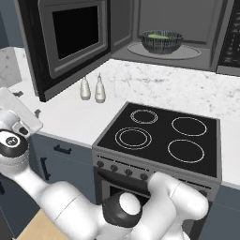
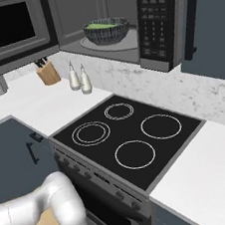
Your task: Pick the corn from the sink and place it in the bowl. Then pick the bowl and place it in the microwave. Then close the microwave door and press the start button.
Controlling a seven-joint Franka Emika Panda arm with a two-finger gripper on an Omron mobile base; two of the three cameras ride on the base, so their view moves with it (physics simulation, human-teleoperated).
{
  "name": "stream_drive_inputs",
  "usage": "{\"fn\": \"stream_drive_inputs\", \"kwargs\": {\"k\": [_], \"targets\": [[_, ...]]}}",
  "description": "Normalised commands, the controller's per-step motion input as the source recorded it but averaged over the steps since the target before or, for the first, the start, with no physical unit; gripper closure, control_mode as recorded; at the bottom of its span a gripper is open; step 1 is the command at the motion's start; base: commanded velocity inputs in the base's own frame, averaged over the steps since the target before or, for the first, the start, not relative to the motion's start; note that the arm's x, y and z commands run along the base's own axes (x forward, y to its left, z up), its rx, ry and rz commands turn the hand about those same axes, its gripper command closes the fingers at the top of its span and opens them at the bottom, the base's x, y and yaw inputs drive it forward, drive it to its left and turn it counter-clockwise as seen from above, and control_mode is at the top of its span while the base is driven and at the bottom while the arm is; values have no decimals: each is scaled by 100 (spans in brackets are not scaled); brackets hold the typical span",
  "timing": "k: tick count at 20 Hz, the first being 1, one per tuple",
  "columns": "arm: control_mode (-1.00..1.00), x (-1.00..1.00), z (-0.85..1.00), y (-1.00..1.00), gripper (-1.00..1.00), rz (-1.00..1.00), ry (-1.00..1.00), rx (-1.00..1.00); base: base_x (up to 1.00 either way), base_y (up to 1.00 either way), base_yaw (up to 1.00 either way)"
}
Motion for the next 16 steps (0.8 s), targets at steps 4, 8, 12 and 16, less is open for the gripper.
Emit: {"fn": "stream_drive_inputs", "kwargs": {"k": [4,8,12,16], "targets": [[-100,71,0,-8,-100,0,-1,1,0,0,0],[-100,25,20,-44,-100,0,-10,8,0,0,0],[-100,5,35,-70,-100,0,-15,13,0,0,0],[-100,10,31,-86,-100,0,-12,16,0,0,0]]}}
